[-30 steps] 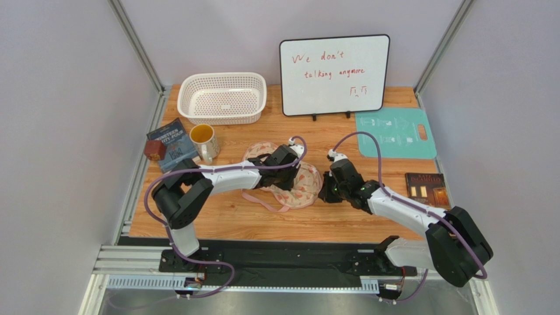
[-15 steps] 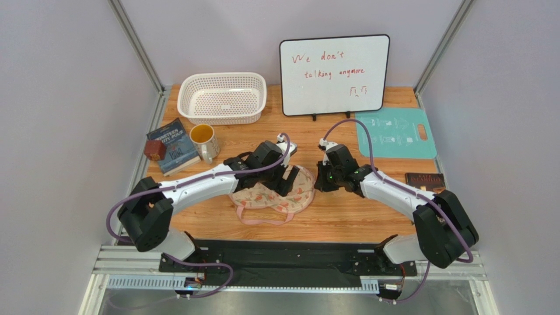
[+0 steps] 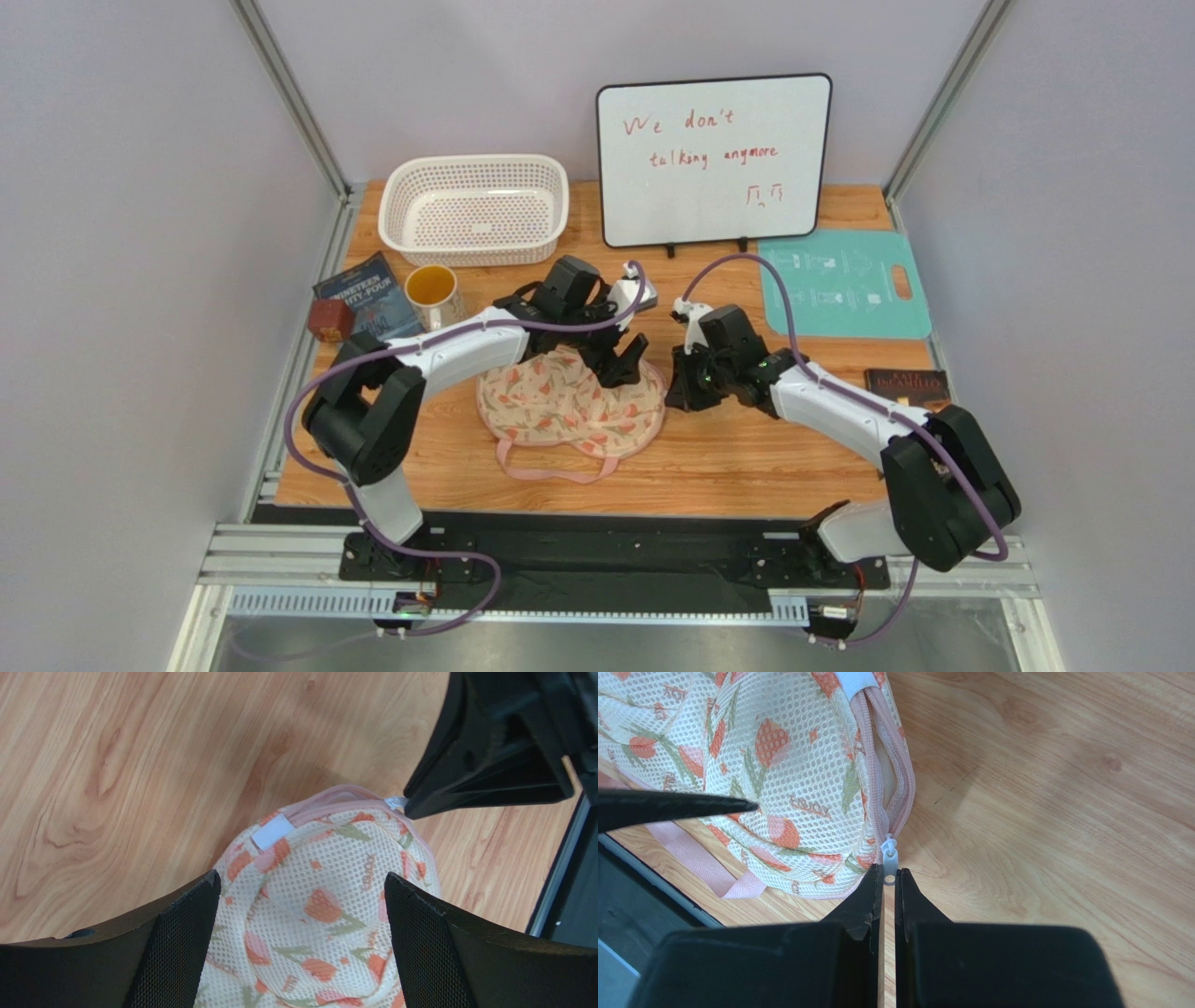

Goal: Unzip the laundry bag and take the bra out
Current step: Unzip the laundry bag at the center of the board.

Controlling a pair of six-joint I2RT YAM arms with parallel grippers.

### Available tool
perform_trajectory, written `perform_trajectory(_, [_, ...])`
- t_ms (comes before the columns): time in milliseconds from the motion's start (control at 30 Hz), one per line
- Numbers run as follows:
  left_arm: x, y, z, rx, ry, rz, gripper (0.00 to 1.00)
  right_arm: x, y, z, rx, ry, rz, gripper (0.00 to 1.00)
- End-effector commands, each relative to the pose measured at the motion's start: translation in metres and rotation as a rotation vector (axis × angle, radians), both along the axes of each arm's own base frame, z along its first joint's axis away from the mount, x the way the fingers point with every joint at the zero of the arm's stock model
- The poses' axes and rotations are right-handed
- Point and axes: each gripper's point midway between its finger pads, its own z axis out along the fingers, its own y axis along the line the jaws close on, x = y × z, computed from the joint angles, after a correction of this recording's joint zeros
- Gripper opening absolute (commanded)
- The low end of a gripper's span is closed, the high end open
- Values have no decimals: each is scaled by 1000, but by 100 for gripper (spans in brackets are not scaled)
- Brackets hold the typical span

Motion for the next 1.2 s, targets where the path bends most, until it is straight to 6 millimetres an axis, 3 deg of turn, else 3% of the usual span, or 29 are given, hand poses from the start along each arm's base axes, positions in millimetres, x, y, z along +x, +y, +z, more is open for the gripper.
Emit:
perform_trajectory(0, [11, -20, 19, -94, -69, -139, 90, 8, 11, 17, 50, -45, 46, 0])
perform_trajectory(167, [18, -24, 4, -111, 36, -187, 89, 6, 12, 19, 57, -47, 63, 0])
perform_trajectory(600, [-8, -20, -28, -94, 228, -268, 88, 7, 7, 22, 56, -52, 62, 0])
perform_trajectory(667, [-11, -20, -30, -95, 254, -272, 83, 8, 7, 22, 58, -52, 59, 0])
perform_trajectory(700, [-12, -20, -36, -88, 273, -271, 80, 7, 7, 22, 57, -50, 58, 0])
perform_trajectory(800, [-14, -21, -41, -82, 316, -269, 50, 8, 7, 24, 62, -52, 56, 0])
perform_trajectory(833, [-14, -21, -41, -81, 327, -265, 30, 8, 7, 24, 63, -50, 53, 0])
perform_trajectory(933, [-15, -20, -43, -77, 339, -258, 12, 9, 6, 24, 62, -53, 52, 0])
perform_trajectory(1167, [-13, -18, -46, -62, 337, -219, 0, 8, 4, 21, 60, -45, 48, 0])
